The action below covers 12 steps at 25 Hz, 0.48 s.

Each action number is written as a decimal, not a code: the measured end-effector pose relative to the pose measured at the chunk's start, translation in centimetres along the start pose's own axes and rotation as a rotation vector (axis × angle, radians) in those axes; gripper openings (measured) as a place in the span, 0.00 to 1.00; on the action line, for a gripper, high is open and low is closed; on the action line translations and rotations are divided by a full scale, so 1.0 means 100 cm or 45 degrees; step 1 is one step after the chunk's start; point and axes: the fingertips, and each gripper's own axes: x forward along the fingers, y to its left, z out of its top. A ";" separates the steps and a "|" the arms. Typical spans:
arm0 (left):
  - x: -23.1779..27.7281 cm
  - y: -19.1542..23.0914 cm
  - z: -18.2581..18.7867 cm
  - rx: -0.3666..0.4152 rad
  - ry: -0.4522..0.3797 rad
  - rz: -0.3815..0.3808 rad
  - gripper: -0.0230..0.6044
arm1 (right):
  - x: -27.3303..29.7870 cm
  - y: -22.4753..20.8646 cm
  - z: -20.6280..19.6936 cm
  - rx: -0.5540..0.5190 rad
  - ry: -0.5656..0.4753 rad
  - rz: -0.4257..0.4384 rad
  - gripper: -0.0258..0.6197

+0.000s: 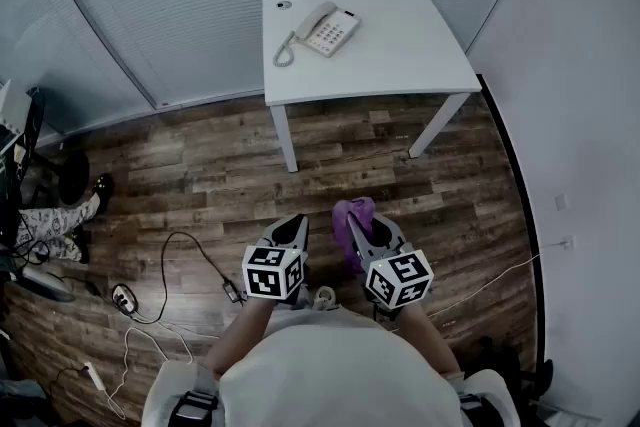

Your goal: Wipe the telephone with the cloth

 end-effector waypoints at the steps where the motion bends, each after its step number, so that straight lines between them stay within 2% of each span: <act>1: -0.003 -0.002 -0.001 -0.021 -0.008 0.007 0.07 | -0.004 0.002 0.003 -0.016 -0.008 0.005 0.13; 5: -0.016 -0.014 -0.006 -0.046 -0.048 0.015 0.07 | -0.020 0.012 0.005 -0.072 -0.018 0.040 0.13; 12: -0.040 -0.016 -0.028 -0.066 -0.060 0.047 0.07 | -0.032 0.035 -0.010 -0.081 0.005 0.101 0.13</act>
